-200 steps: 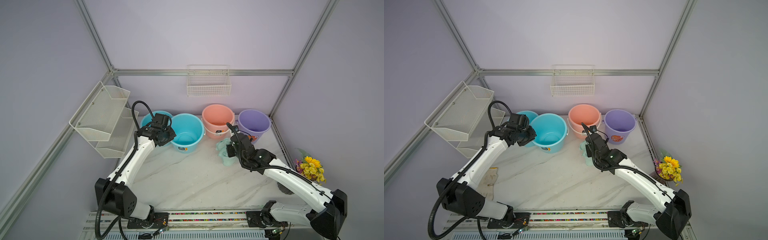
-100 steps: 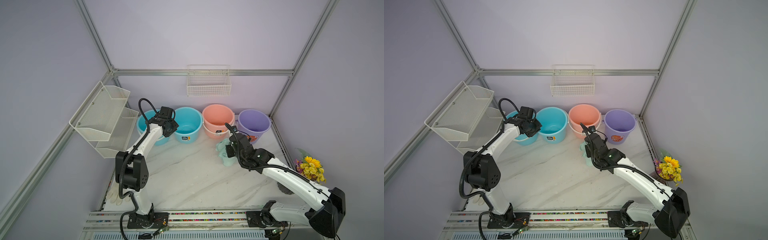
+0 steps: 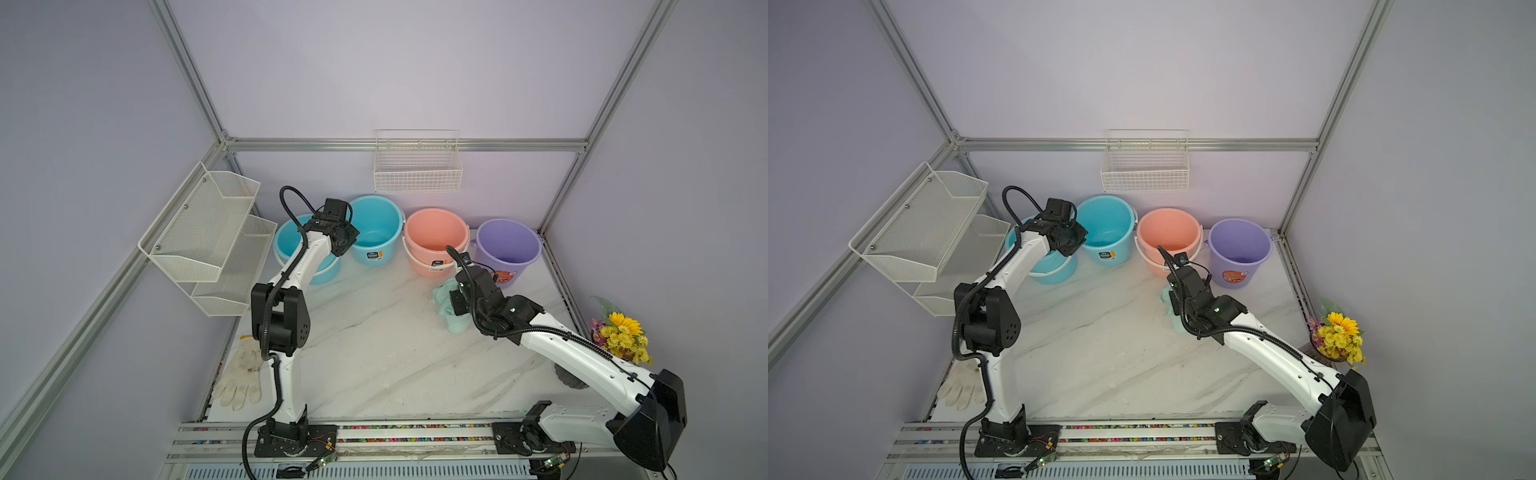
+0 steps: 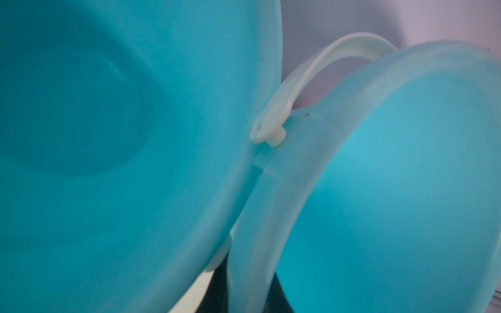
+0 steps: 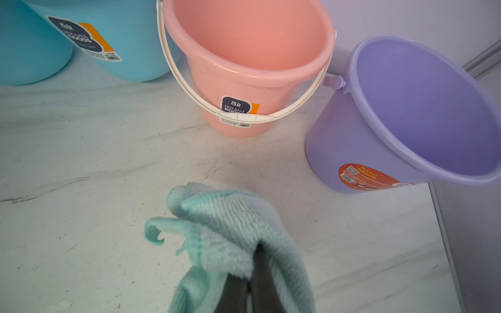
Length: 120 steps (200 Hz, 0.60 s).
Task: Wipe the inside of the bucket with a cloth
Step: Place the bucket at the center of the board.
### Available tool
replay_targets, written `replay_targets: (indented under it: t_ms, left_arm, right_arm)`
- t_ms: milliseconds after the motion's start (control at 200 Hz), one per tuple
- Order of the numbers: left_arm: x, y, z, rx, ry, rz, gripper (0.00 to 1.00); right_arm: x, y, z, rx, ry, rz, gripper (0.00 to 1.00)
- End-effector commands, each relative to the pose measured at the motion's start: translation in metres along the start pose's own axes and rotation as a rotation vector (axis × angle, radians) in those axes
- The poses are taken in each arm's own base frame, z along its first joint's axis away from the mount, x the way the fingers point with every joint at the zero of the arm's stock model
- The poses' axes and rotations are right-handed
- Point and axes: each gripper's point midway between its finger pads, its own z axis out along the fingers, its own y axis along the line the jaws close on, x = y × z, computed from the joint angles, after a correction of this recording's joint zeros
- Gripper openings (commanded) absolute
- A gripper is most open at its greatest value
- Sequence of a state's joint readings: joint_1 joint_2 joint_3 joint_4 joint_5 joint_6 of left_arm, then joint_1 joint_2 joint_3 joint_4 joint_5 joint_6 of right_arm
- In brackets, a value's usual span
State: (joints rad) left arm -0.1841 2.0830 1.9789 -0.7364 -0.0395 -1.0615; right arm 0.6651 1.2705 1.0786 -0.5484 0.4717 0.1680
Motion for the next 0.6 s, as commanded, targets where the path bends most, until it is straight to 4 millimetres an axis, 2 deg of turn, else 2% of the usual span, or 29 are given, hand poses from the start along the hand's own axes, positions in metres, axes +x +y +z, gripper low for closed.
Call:
replay_targets:
  t_ms: [0, 185, 320, 490, 595]
  left_arm:
    - [-0.03, -0.002, 0.001, -0.009, -0.082, -0.079, 0.0]
    - [-0.028, -0.007, 0.008, -0.019, -0.054, -0.076, 0.03]
    - [-0.027, -0.008, -0.001, -0.03, -0.052, -0.054, 0.03]
    - [-0.024, -0.033, -0.01, 0.028, -0.051, -0.028, 0.03]
    - [-0.018, -0.042, 0.0, 0.054, -0.02, -0.044, 0.02]
  right_arm:
    - [-0.008, -0.002, -0.001, 0.001, -0.016, 0.006, 0.0]
    - [-0.005, -0.003, 0.0, 0.007, -0.01, -0.003, 0.0]
    - [-0.005, -0.003, 0.0, 0.007, -0.01, -0.003, 0.0]
    - [-0.005, 0.0, 0.003, -0.003, -0.006, -0.008, 0.0]
    - [-0.007, 0.001, 0.003, -0.009, -0.009, -0.005, 0.0]
